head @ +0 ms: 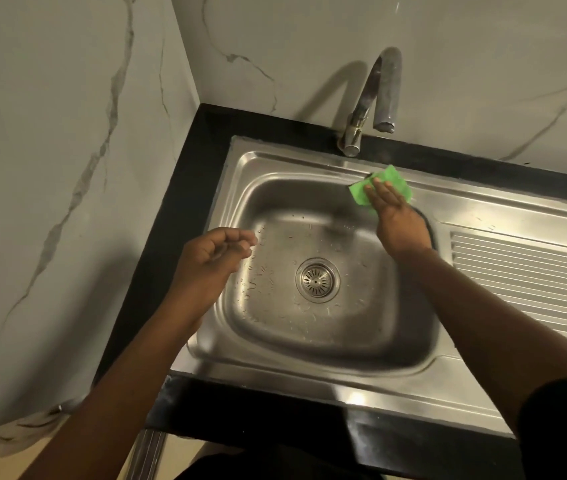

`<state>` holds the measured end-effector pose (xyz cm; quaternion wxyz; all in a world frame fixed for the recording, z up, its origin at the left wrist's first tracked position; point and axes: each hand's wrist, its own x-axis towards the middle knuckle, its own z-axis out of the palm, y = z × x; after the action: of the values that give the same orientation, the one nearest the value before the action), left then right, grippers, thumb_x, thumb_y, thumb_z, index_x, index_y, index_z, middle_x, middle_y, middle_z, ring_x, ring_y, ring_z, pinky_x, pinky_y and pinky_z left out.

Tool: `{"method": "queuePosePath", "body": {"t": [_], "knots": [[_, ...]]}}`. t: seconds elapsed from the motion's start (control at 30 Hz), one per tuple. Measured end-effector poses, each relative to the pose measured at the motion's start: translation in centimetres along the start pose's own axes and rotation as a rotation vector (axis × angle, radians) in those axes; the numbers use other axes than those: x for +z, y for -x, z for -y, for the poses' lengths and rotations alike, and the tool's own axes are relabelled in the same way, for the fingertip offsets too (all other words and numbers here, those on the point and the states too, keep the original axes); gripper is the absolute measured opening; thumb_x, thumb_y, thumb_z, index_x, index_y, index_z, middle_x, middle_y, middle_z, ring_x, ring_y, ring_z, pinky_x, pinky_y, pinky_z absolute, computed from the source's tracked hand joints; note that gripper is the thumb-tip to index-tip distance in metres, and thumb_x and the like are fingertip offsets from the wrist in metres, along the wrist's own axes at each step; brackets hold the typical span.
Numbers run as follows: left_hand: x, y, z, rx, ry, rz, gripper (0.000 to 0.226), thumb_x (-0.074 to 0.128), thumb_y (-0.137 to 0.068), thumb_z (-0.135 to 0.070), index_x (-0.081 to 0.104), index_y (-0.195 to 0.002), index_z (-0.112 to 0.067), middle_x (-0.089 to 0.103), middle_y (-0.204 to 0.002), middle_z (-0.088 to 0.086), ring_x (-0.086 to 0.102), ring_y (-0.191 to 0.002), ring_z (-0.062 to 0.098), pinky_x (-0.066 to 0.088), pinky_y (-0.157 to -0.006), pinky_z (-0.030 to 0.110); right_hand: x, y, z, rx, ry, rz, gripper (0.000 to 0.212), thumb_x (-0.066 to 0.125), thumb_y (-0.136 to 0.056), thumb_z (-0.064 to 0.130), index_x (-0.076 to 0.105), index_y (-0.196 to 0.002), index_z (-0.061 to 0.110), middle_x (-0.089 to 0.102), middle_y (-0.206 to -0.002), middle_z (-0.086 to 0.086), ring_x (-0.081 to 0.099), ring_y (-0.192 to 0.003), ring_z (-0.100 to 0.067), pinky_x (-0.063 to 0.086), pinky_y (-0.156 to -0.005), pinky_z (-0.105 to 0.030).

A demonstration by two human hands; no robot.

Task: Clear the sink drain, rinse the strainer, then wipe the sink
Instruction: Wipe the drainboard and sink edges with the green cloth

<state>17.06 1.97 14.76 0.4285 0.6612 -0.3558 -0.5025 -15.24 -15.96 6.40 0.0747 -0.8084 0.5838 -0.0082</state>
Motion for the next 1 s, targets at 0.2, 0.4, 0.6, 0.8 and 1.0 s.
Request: {"method": "queuePosePath", "body": {"t": [0.2, 0.4, 0.6, 0.8, 1.0], "knots": [[1.1, 0.2, -0.4, 0.019, 0.01, 0.034, 0.018, 0.067, -0.102, -0.015, 0.079, -0.112, -0.024, 0.082, -0.112, -0.006, 0.077, -0.109, 0.013, 0.061, -0.1, 0.038, -3.0, 1.5, -3.5, 0.315, -0.136, -0.008, 0.056, 0.062, -0.095, 0.006, 0.06, -0.148, 0.023, 0.059, -0.153, -0.01, 0.063, -0.129, -0.039, 0.052, -0.104, -0.045], [1.7, 0.0, -0.1, 0.013, 0.016, 0.064, 0.018, 0.066, -0.102, -0.017, 0.079, -0.112, -0.024, 0.082, -0.114, -0.005, 0.077, -0.111, 0.015, 0.061, -0.099, 0.038, -7.0, 1.3, -7.6, 0.769, -0.643, -0.543, 0.04, 0.066, -0.094, 0.02, 0.072, -0.134, 0.024, 0.079, -0.119, -0.005, 0.068, -0.092, -0.014, 0.047, -0.063, -0.008], [2.0, -0.8, 0.0, 0.007, -0.013, 0.086, 0.018, 0.067, -0.102, -0.018, 0.08, -0.108, -0.029, 0.083, -0.111, -0.007, 0.078, -0.11, 0.014, 0.061, -0.097, 0.036, -2.9, 0.7, -7.3, 0.845, -0.515, -0.282, 0.047, 0.051, -0.105, 0.016, 0.055, -0.152, 0.019, 0.06, -0.148, -0.015, 0.056, -0.136, -0.036, 0.043, -0.111, -0.035], [1.8, -1.5, -0.1, -0.013, 0.007, 0.066, 0.018, 0.068, -0.102, -0.016, 0.079, -0.112, -0.025, 0.083, -0.113, -0.007, 0.077, -0.11, 0.011, 0.061, -0.099, 0.036, 0.3, -3.4, 0.3, 0.731, -0.4, -0.308, 0.068, 0.048, -0.098, -0.001, 0.038, -0.162, 0.016, 0.028, -0.171, -0.016, 0.027, -0.158, -0.036, 0.022, -0.13, -0.046], [0.9, -1.6, 0.1, -0.028, -0.021, 0.038, 0.019, 0.065, -0.103, -0.015, 0.079, -0.109, -0.025, 0.082, -0.113, -0.008, 0.077, -0.11, 0.013, 0.06, -0.103, 0.043, 2.0, -7.3, 13.6, 0.318, -0.298, -0.208, 0.072, 0.05, -0.096, 0.001, 0.03, -0.164, 0.012, 0.029, -0.171, -0.016, 0.021, -0.16, -0.033, 0.019, -0.131, -0.042]]}}
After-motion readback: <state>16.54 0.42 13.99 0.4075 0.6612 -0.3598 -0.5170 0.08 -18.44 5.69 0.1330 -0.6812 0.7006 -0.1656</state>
